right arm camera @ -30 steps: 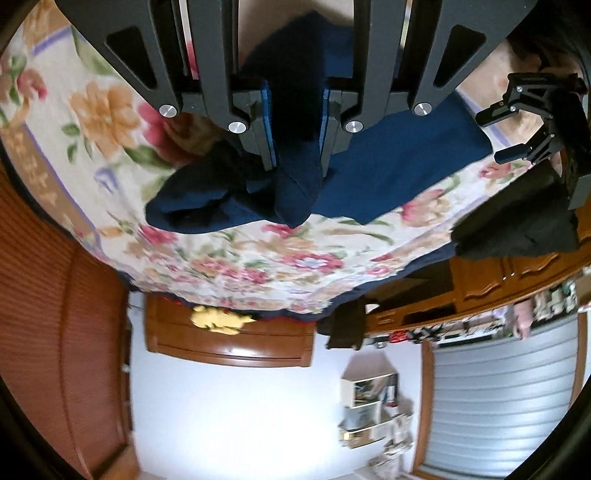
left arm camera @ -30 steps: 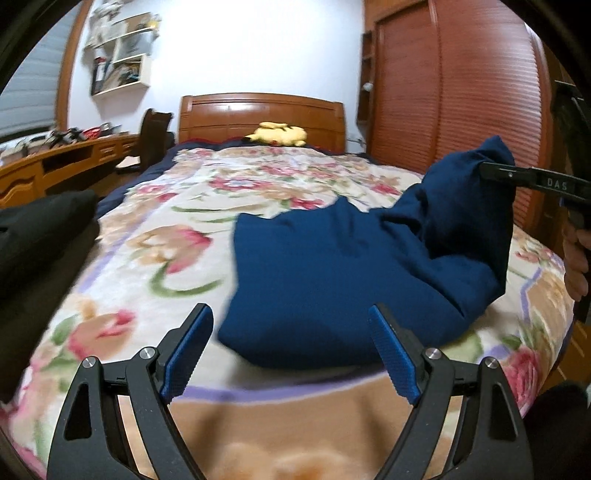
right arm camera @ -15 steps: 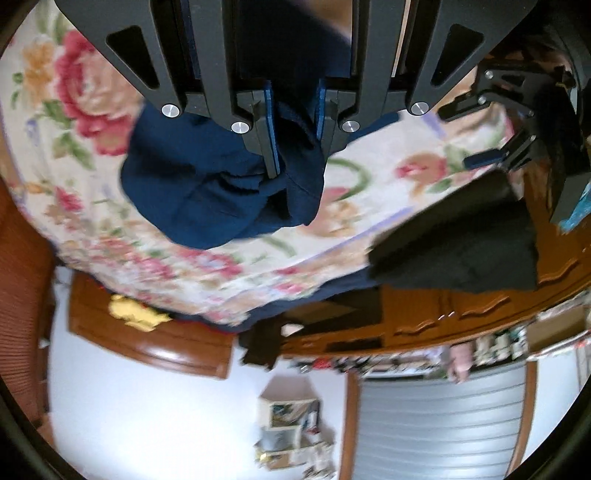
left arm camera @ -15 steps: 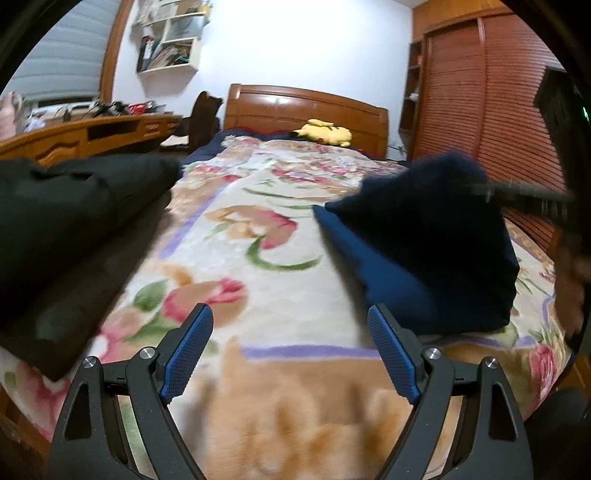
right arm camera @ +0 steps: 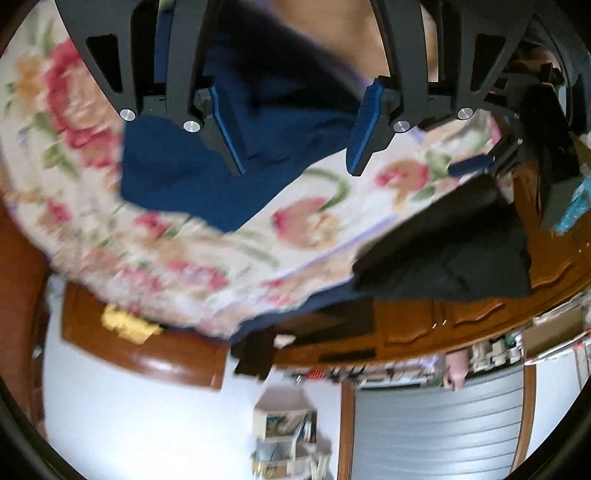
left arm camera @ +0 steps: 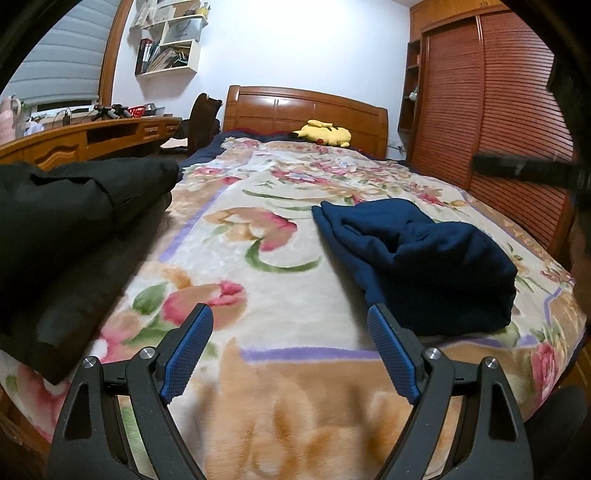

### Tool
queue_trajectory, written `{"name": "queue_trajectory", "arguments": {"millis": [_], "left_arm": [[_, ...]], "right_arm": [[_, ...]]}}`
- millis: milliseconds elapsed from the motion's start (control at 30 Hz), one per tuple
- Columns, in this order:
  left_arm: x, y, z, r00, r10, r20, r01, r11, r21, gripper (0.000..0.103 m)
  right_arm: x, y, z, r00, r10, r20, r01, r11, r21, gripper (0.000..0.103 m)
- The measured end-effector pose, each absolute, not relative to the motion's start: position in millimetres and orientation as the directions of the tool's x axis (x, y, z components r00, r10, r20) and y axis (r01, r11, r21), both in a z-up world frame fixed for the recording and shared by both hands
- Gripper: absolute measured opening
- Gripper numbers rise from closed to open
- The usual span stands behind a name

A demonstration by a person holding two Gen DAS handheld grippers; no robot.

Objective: Fold large clothes

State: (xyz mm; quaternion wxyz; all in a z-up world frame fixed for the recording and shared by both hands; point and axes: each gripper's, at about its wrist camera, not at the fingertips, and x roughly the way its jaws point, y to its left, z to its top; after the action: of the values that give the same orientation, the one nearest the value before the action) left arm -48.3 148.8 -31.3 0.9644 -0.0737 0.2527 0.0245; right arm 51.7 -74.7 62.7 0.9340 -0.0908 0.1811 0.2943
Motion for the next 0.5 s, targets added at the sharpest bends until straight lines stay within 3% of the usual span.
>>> {"name": "queue_trajectory", "arguments": {"millis": [100,200,367,500], "left_arm": [[-48,146,-30,0.874,0.004,-0.486,-0.077,0.988,-0.131,0.086],[-49,144,-28,0.880,-0.003,-0.475,-0.069,0.988,-0.135,0.086],[-49,142,-28,0.879,-0.005,-0.477,-0.064,0.990,-0.129,0.086],[-49,141,-28,0.878,-0.005,-0.478,-0.064,0.990,-0.127,0.086]], "right_arm": [[64,-99,69,0.804,0.457,-0.382,-0.524,0.847,-0.090,0.058],[89,-107,50,0.805,0.380,-0.455,-0.481,0.867,-0.126,0.058],[113,-96,12,0.703,0.454,-0.547,-0.561,0.827,-0.035,0.026],[125,-79,-13,0.668,0.489,-0.561,-0.584,0.812,0.013,0.025]]}}
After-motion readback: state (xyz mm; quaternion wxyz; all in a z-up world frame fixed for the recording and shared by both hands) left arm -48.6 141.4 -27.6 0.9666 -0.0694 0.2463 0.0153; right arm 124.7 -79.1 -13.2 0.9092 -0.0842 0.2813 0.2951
